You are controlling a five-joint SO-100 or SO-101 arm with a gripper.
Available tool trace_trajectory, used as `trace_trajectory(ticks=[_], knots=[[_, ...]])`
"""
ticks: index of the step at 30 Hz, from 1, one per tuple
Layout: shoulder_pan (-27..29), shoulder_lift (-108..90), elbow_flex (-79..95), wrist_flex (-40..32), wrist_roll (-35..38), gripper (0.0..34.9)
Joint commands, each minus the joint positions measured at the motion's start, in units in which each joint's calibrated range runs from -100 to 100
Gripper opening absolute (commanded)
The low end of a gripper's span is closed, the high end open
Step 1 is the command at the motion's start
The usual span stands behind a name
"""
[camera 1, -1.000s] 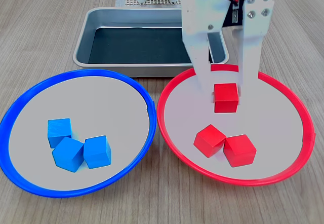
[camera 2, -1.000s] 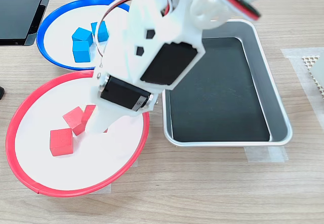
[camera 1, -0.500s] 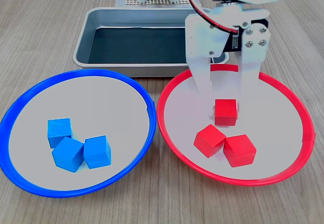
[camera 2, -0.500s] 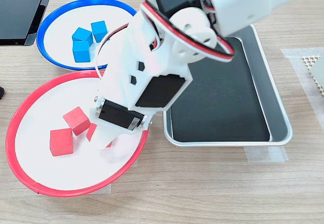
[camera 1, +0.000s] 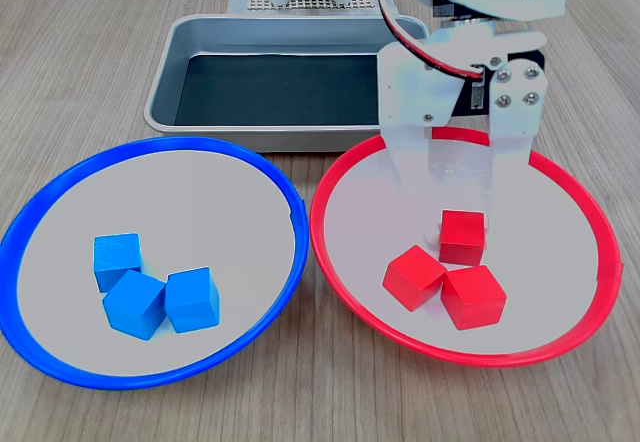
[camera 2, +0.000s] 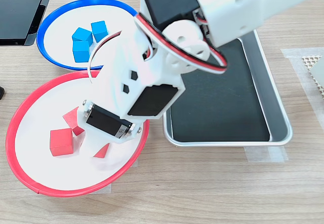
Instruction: Relocate any red block in the blue dish to the red dish, correcting any misplacement.
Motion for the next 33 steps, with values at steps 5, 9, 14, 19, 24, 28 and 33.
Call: trace_trajectory(ticks=[5,9,14,19,24,28,33], knots=[[0.7,-0.3,-2.9,-0.5,-0.2,11.5],[1.0,-1.1,-3.4,-0.4,-0.3,11.4],[1.4,-4.6,-3.0,-0.2,-0.3,11.8],[1.9,-9.6,-1.3,1.1,-0.3,11.8],[3.4,-18.2,3.7,0.5,-1.5,10.1],[5.2,-27.5,10.2,-2.5,-5.0,4.8],[9.0,-40.8,20.2,-3.4,-11.8,0.4]])
